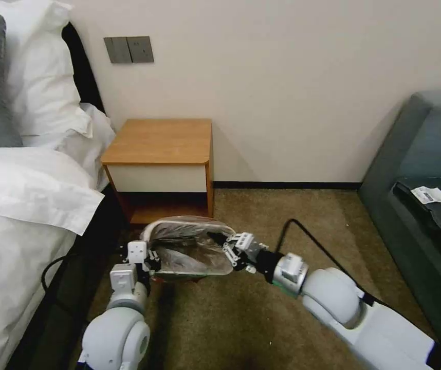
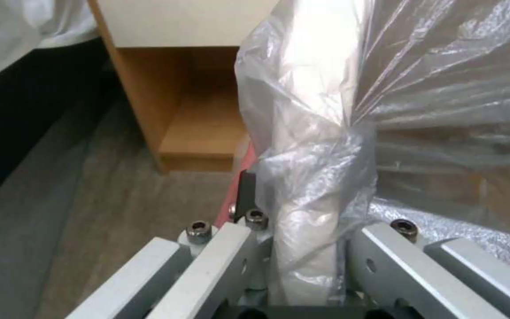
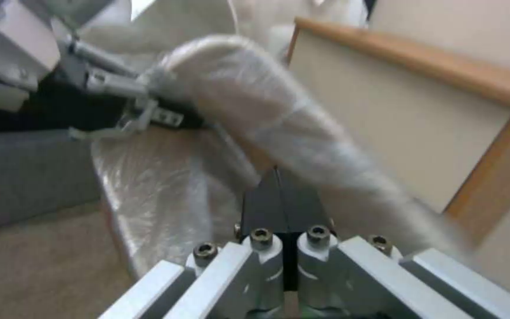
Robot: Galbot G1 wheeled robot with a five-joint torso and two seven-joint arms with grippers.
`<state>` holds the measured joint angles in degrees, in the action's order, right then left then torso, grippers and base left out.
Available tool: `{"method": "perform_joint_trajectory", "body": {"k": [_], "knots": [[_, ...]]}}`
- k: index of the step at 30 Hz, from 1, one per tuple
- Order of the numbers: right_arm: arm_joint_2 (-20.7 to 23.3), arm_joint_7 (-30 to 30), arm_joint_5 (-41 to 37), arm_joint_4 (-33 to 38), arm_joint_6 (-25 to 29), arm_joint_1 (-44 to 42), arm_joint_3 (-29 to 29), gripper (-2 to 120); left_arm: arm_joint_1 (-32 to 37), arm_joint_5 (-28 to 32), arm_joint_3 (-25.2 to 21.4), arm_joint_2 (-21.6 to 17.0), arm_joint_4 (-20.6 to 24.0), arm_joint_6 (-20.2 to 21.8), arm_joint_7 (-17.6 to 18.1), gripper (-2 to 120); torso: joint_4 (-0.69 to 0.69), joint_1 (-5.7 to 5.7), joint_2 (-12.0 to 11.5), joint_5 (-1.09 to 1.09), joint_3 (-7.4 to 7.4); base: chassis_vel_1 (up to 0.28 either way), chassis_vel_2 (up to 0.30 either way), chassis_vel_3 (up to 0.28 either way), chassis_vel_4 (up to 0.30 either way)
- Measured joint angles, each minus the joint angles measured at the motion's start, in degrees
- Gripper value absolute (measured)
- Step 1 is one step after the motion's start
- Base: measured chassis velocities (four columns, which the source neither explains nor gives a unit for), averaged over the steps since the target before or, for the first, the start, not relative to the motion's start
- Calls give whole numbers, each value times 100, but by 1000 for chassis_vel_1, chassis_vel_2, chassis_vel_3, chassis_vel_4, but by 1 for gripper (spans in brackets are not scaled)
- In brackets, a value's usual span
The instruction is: Pick up the garbage bag from the table and place it over the trash can.
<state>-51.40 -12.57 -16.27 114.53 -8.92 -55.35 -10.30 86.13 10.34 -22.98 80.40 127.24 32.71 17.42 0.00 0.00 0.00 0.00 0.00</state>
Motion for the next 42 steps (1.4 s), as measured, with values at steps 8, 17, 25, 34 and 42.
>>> {"method": "perform_joint_trajectory", "body": {"k": [8,17,25,34,42], "knots": [[-222,283,-185,-539,-309,761,-726,0,-65,25,157,95,-86,-4,9,3,0,0,0,0,0,0,0,0,0],[-405,882,-640,-1055,-899,1523,-1456,0,-66,-146,274,141,-184,-52,15,3,1,0,0,0,0,0,0,0,0],[-516,1066,-706,-1348,-1489,2116,-2242,0,-82,-267,334,139,-199,-96,9,3,0,0,0,-1,0,0,0,0,0],[-746,956,-139,-1841,-1805,2872,-3056,0,-45,-309,454,153,-151,-100,-4,3,1,0,0,0,0,0,0,0,0],[-904,908,-86,-2210,-1898,3253,-3362,0,34,-418,590,182,-112,-131,-6,3,0,0,0,0,0,0,0,0,0]]}}
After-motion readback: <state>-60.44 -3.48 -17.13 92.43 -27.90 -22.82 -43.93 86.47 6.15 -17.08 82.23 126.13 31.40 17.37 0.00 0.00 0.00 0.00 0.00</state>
